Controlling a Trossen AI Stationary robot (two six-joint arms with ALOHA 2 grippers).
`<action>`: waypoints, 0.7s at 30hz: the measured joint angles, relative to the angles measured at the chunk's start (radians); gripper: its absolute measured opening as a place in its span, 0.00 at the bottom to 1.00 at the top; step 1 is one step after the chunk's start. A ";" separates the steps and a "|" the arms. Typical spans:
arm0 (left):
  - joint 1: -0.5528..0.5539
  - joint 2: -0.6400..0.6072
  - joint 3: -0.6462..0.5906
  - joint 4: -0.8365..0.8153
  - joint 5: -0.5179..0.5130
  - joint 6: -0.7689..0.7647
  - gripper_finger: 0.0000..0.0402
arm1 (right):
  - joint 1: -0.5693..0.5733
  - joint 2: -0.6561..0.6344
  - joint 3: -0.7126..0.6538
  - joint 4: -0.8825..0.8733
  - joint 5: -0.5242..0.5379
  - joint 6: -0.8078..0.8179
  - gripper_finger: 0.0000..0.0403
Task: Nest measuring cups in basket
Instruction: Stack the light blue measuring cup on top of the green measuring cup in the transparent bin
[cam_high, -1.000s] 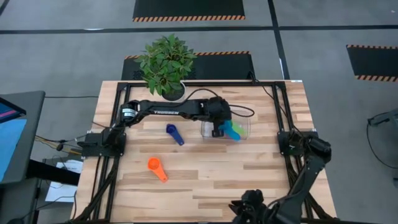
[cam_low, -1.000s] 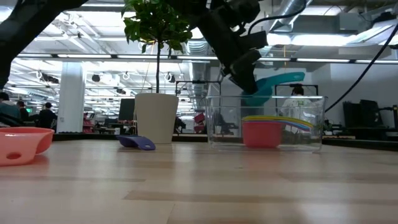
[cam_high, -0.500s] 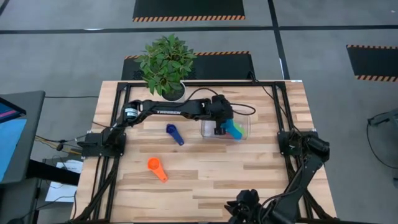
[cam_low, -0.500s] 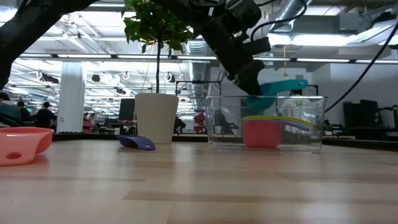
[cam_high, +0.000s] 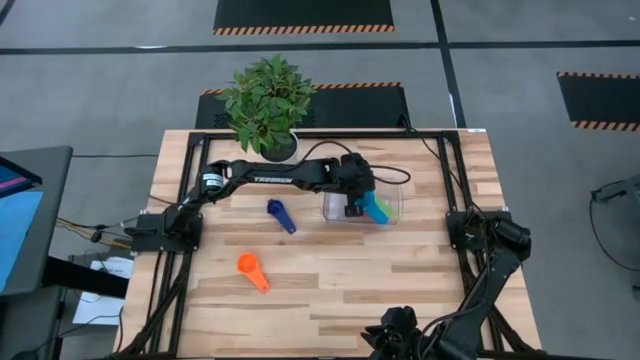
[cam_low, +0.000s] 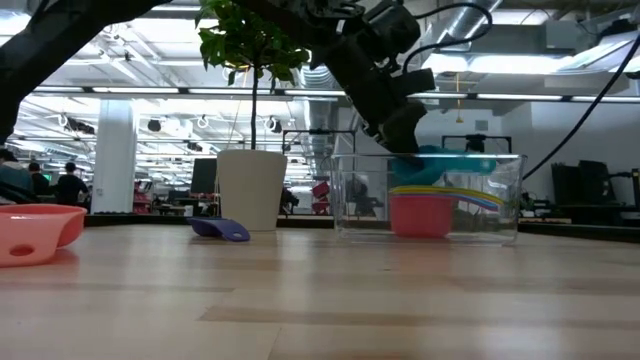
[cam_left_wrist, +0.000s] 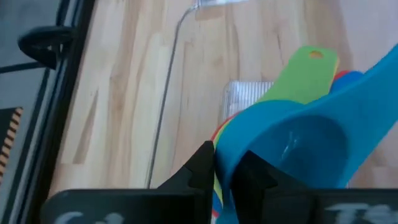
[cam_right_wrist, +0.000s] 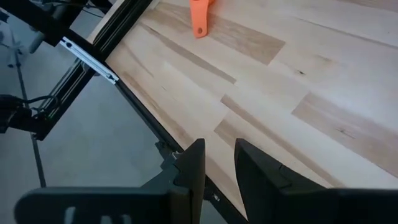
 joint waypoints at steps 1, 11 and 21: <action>-0.001 0.000 0.000 0.006 -0.007 0.003 0.10 | 0.001 0.000 0.000 0.001 -0.001 0.000 0.27; 0.004 0.000 0.006 0.009 -0.029 -0.016 0.20 | 0.006 0.000 0.000 0.004 -0.003 0.000 0.27; -0.001 -0.007 0.006 -0.067 -0.021 -0.095 0.20 | 0.006 0.000 0.000 0.004 -0.006 -0.015 0.27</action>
